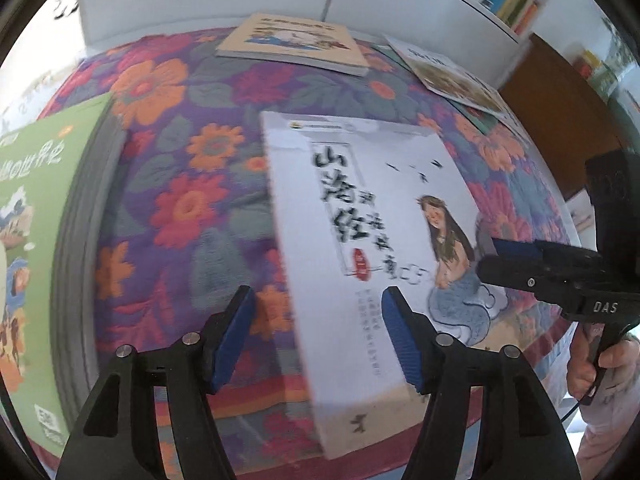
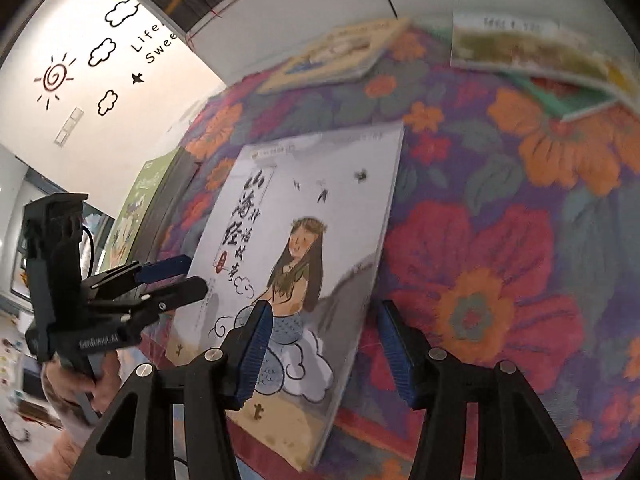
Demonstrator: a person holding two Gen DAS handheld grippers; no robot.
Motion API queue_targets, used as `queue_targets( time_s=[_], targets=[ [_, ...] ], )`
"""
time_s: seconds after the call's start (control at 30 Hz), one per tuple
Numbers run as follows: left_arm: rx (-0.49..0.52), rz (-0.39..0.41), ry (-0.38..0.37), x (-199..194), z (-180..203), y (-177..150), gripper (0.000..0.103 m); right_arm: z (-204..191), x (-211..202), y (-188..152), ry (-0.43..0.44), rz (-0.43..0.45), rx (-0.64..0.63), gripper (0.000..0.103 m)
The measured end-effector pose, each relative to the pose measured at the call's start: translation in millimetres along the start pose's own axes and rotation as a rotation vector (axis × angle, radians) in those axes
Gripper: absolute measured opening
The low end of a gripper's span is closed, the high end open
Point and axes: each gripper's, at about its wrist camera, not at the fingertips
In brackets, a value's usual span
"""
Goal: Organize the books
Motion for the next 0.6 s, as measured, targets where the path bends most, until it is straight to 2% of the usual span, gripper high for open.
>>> queue_targets(
  time_s=[0.03, 0.07, 0.13, 0.2, 0.27, 0.33, 0.47, 0.57, 0.6],
  targets=[
    [0.006, -0.013, -0.035, 0, 3, -1, 0.065, -3, -3, -1, 0.007, 0.008, -0.005, 0.061],
    [0.012, -0.023, -0.044, -1, 6, -4, 0.066, -8, -2, -3, 0.026, -0.009, -0.009, 0.064],
    [0.037, -0.033, -0.042, -4, 7, -10, 0.066, -13, -4, -9, 0.072, -0.045, -0.021, 0.078],
    [0.015, -0.036, -0.102, -5, -2, -12, 0.065, -14, -4, -16, 0.116, -0.102, -0.048, 0.077],
    [-0.021, -0.040, -0.157, -6, -13, -9, 0.065, -5, -4, -17, 0.161, -0.127, -0.031, 0.074],
    [-0.042, -0.051, -0.192, -4, -20, -3, 0.063, 11, -1, -11, 0.205, -0.136, 0.013, 0.060],
    [-0.058, -0.064, -0.233, 2, -26, 11, 0.062, 32, 13, 5, 0.324, -0.136, 0.122, 0.056],
    [-0.068, -0.050, -0.244, 6, -29, 18, 0.060, 35, 20, 15, 0.341, -0.138, 0.134, 0.045],
    [-0.075, -0.042, -0.247, 7, -31, 21, 0.058, 35, 22, 17, 0.337, -0.135, 0.131, 0.038]
  ],
)
Point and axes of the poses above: each gripper's, at about its wrist camera, not at the fingertips, and x roughly the way its jaws point, z to its right, y to its top, and after that the axes turned 3 degrees about -y, right-handed
